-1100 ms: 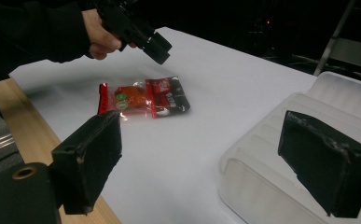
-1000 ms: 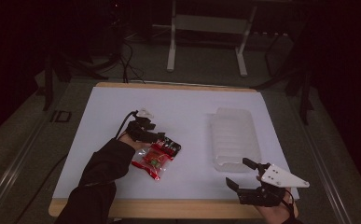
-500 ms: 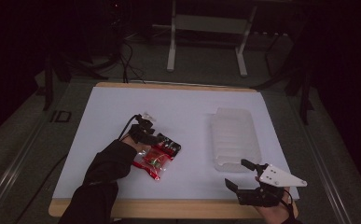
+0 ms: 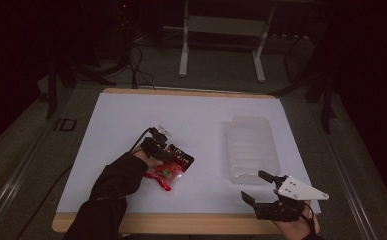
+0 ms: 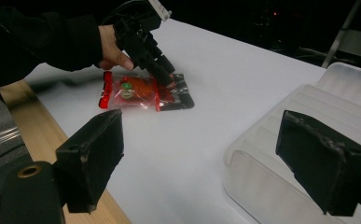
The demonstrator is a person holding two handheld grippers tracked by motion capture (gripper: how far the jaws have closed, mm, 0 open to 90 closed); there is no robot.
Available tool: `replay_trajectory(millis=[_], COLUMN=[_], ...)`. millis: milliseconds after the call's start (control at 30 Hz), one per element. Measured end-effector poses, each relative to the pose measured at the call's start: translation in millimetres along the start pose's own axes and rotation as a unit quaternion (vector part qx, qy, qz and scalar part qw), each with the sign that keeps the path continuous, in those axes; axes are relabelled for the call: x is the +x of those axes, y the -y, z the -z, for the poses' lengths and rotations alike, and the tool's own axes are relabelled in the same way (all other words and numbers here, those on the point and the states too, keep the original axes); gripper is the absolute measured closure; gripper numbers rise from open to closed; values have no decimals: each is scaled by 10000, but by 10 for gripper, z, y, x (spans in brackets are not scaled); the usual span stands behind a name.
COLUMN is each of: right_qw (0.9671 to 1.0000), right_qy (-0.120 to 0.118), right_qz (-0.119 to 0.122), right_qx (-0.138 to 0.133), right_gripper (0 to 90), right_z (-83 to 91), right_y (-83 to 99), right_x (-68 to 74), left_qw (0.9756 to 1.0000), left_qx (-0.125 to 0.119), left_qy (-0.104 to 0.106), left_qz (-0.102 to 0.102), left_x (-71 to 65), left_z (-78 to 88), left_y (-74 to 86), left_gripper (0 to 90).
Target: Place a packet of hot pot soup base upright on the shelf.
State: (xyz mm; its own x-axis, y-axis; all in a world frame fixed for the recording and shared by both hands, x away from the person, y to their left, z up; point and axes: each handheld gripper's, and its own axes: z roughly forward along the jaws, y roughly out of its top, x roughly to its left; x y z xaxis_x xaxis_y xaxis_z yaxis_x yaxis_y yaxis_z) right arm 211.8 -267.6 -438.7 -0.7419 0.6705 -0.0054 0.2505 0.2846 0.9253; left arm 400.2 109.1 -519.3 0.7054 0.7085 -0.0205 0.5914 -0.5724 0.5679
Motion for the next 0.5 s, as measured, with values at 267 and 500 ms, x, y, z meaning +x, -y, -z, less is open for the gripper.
replay_trajectory(millis=[267,500], right_qw=[10000,10000], right_qy=[27,24], right_qz=[-2,3], right_qx=[5,13], right_gripper=[163,163], right_z=[7,5], right_y=[-3,-4], right_x=[0,1], left_qw=[9998,9996], left_qx=[-56,-108], left_qy=[29,-113], left_qz=[-164,-223], left_x=[-77,-110], left_z=[20,14], left_y=[18,25], left_gripper=[638,869])
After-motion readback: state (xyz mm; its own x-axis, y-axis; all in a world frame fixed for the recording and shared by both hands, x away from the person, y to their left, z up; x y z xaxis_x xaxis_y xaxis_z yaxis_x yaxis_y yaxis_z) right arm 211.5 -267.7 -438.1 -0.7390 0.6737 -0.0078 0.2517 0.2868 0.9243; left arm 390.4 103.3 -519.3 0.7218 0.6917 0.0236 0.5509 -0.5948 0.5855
